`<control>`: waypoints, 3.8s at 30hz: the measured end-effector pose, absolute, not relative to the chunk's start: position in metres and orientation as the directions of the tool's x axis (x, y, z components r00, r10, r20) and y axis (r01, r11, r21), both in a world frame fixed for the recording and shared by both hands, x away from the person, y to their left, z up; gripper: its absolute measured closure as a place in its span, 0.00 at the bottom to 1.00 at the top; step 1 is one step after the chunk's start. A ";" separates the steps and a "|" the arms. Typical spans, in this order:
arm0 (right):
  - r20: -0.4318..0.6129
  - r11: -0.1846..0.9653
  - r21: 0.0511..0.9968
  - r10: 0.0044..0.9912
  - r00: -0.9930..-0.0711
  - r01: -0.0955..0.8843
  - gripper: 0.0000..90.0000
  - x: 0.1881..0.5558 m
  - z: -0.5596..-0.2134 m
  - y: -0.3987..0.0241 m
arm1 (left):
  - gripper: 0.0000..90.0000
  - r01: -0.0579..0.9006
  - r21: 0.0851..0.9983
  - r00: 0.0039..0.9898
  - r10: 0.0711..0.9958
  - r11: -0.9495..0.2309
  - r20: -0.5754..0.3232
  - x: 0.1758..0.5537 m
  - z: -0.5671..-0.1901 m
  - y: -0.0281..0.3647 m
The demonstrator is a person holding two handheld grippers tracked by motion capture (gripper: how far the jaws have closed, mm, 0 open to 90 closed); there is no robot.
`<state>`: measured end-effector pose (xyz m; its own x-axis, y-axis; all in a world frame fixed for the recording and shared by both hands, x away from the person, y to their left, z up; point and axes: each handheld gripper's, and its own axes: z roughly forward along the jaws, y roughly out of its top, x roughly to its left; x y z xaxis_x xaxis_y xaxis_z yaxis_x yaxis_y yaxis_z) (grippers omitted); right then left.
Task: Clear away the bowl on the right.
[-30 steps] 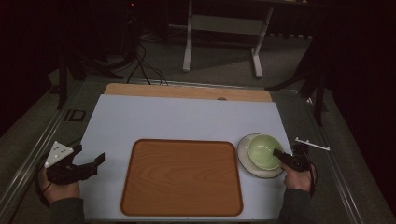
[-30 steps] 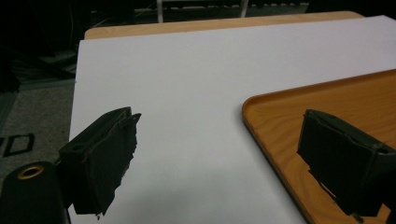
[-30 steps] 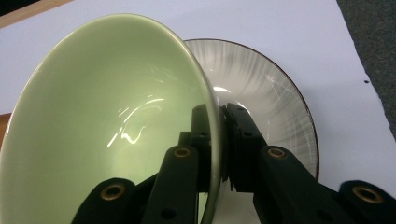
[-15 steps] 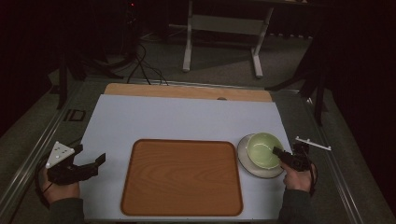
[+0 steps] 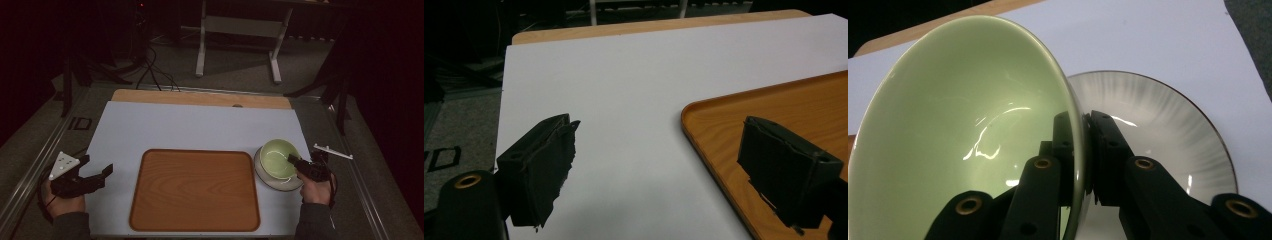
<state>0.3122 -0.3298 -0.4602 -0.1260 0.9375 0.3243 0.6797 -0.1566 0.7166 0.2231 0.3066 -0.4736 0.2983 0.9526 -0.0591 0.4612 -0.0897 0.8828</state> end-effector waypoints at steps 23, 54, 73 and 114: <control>0.298 -0.100 0.748 0.934 -0.196 0.656 0.91 0.310 -0.449 -0.300 | 0.17 0.470 0.879 0.291 0.954 -0.080 -0.069 0.223 -0.474 0.308; 0.276 -0.015 0.773 0.908 -0.315 0.634 0.91 0.303 -0.440 -0.253 | 0.17 0.462 0.883 0.294 0.954 -0.086 -0.061 0.223 -0.474 0.307; 0.265 0.046 0.771 0.884 -0.385 0.635 0.91 0.300 -0.446 -0.218 | 0.17 0.460 0.884 0.293 0.954 -0.084 -0.062 0.223 -0.473 0.307; 0.211 0.178 0.761 0.842 -0.497 0.624 0.91 0.299 -0.457 -0.168 | 0.17 0.458 0.886 0.288 0.955 -0.075 -0.068 0.224 -0.474 0.308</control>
<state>0.2986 -0.1684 -0.4569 -0.4968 0.8418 0.2110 0.6240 0.1775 0.7609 0.2237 0.3081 -0.4739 0.2878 0.9553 -0.0677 0.4582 -0.0753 0.8856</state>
